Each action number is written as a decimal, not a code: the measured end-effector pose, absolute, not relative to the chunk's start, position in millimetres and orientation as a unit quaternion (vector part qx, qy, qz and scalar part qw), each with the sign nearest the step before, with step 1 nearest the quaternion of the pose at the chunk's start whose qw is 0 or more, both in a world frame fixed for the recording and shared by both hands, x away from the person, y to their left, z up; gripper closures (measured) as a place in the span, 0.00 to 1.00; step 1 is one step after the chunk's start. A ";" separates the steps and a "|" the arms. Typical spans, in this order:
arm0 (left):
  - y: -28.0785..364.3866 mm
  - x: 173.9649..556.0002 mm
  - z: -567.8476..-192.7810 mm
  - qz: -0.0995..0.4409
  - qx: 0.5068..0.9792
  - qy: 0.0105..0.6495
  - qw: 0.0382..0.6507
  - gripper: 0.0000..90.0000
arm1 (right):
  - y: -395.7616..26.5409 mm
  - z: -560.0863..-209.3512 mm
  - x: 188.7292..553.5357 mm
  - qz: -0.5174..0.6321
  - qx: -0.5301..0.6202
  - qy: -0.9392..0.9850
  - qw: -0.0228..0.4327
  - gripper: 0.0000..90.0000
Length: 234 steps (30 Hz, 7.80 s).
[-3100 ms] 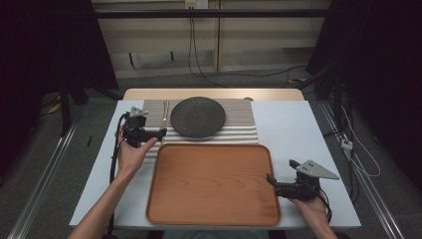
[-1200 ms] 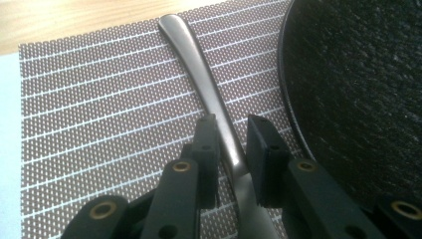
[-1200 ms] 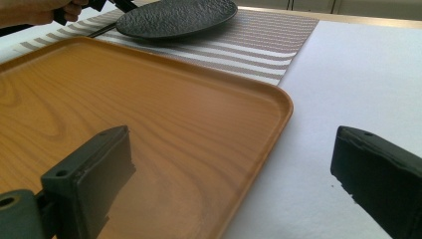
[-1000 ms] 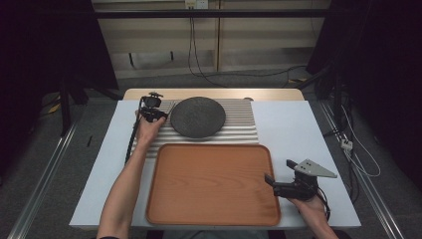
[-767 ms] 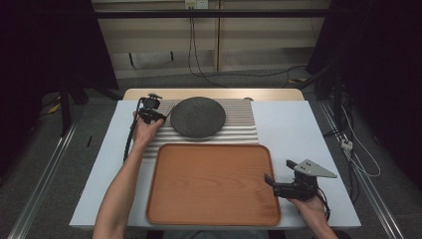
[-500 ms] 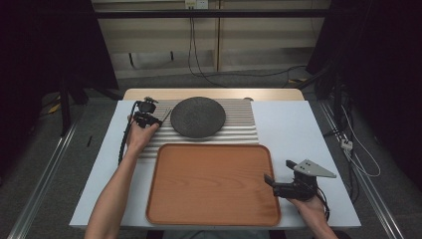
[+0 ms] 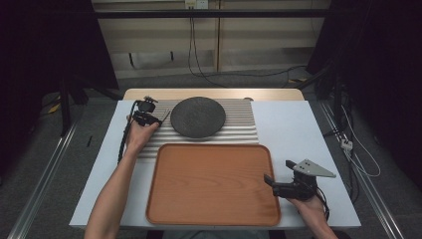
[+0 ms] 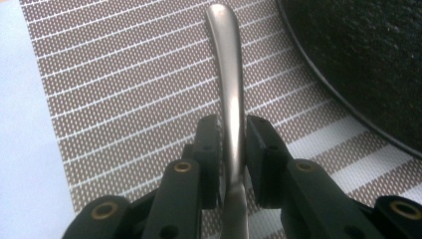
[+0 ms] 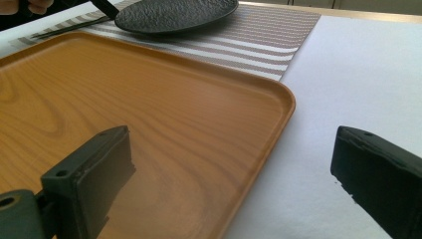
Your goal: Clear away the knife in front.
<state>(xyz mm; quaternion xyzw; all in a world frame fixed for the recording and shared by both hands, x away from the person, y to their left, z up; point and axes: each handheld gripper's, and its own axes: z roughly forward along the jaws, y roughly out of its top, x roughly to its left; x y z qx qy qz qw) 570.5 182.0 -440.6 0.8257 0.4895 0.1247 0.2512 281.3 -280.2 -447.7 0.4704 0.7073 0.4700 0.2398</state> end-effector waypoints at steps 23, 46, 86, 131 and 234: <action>178.3 574.9 -440.1 0.118 0.817 0.508 0.245 0.89 | -280.3 -447.1 280.2 0.472 0.469 0.706 0.243 0.03; 185.8 573.0 -428.1 0.121 0.811 0.516 0.248 0.89 | -279.7 -447.5 280.8 0.469 0.469 0.709 0.241 0.03; 163.9 528.7 -375.4 0.151 0.828 0.446 0.305 0.89 | -279.5 -446.8 279.5 0.471 0.466 0.708 0.244 0.03; 138.7 458.1 -373.6 0.138 0.859 0.378 0.317 0.89 | -279.1 -447.1 280.2 0.469 0.467 0.709 0.242 0.03; 94.3 357.0 -426.5 0.110 0.885 0.263 0.367 0.62 | -278.2 -446.7 276.2 0.469 0.460 0.715 0.240 0.03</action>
